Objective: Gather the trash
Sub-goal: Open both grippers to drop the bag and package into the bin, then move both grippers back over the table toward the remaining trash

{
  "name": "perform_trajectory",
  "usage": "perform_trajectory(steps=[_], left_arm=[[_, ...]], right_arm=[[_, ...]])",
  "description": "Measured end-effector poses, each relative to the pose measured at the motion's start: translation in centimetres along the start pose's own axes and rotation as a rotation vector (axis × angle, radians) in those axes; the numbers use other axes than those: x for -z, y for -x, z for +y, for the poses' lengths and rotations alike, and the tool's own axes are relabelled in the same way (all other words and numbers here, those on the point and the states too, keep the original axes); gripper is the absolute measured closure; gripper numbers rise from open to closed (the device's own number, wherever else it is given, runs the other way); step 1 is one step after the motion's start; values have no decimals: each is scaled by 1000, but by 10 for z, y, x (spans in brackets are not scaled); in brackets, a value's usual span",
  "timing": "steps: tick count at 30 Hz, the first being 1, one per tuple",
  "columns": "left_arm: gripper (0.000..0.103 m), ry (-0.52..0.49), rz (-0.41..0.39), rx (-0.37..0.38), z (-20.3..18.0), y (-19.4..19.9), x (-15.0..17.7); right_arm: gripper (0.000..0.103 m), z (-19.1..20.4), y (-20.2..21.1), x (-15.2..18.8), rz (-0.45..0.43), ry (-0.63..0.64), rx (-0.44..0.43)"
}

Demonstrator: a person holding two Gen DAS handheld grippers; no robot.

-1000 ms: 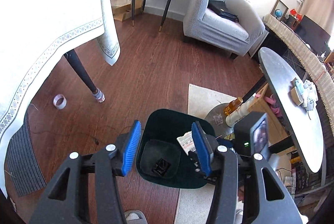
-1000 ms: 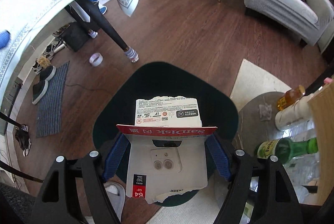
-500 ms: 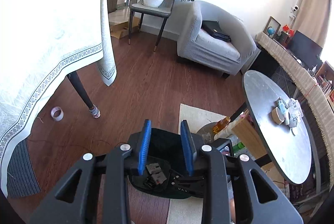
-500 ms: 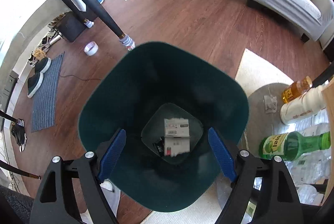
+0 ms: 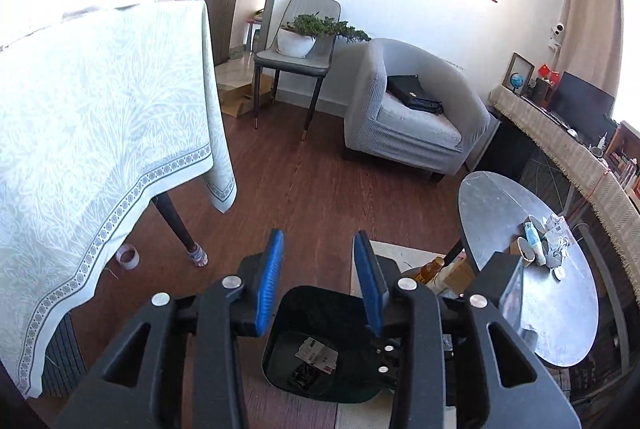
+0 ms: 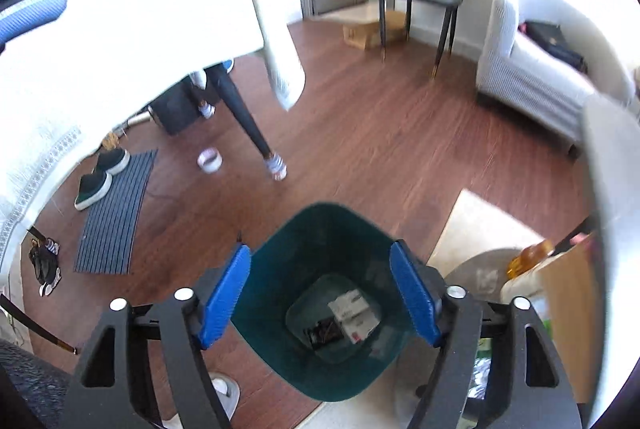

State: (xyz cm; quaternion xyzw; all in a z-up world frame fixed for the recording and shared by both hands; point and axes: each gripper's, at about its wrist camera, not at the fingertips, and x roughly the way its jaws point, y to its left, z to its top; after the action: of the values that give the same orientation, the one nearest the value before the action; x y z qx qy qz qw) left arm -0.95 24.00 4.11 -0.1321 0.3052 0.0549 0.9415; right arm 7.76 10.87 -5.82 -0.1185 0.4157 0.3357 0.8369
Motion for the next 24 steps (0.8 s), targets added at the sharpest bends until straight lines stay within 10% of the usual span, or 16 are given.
perform_trajectory(steps=[24], left_arm=[[36, -115, 62, 176, -146, -55, 3]], right_arm=[[37, -148, 161, -9, -152, -115, 239]])
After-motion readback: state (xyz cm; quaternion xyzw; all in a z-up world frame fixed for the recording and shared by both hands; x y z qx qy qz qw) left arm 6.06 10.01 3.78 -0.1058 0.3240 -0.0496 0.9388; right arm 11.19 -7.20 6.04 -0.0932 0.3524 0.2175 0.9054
